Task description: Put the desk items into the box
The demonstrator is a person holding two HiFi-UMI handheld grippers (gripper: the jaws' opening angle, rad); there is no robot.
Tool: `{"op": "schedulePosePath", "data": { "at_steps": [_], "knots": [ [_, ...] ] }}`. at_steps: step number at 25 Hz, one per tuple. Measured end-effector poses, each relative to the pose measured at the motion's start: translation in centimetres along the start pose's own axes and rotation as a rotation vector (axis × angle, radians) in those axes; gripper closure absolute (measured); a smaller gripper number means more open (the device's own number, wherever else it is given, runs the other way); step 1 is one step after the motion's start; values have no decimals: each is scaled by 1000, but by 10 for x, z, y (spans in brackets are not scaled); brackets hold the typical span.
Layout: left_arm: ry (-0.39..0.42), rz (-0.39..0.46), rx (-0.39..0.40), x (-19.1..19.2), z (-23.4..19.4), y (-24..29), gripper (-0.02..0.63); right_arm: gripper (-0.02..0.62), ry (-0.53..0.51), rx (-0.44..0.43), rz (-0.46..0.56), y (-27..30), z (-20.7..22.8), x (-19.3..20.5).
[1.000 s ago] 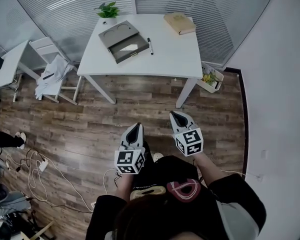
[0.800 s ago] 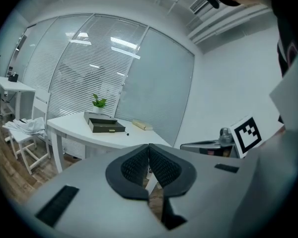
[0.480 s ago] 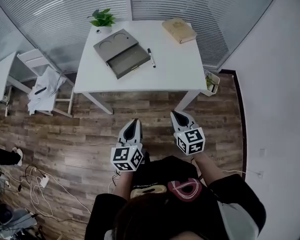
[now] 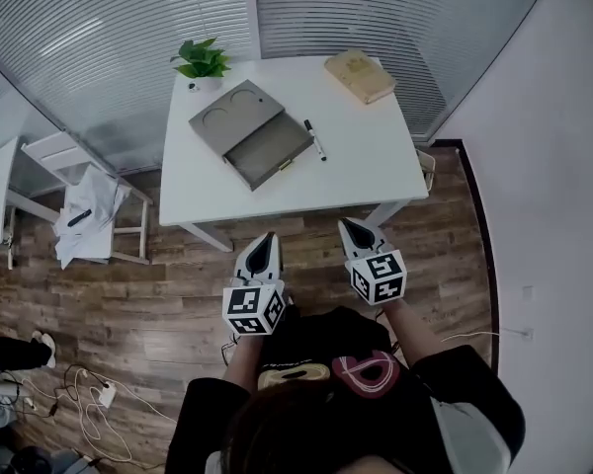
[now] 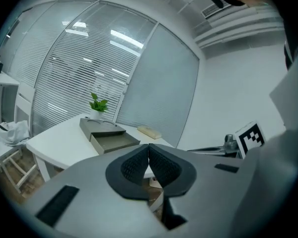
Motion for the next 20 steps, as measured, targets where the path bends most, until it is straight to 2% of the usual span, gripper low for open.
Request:
{"op": "schedulePosePath", "data": {
  "at_steps": [5,10,15,20],
  "knots": [
    [11,-13,51,-17,-26,17,588,584,5,32,-1,28,-15,-17],
    [18,-29,77,-23,-36,27,588,584,26,67,-26,40,-13,-16],
    [15,-49,74,-25,-48,35,588,583,39,88,-50,54,-5,-17],
    [13,-49,38,-31,-56,46,588,555,36,60,-63,72,7,-26]
  ]
}}
Point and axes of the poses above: the fingertips, and each gripper's own axes: y forward along the fingers, z to its right, x out of its underside, the point moved 7 cm from there along -y, backward along the fingers
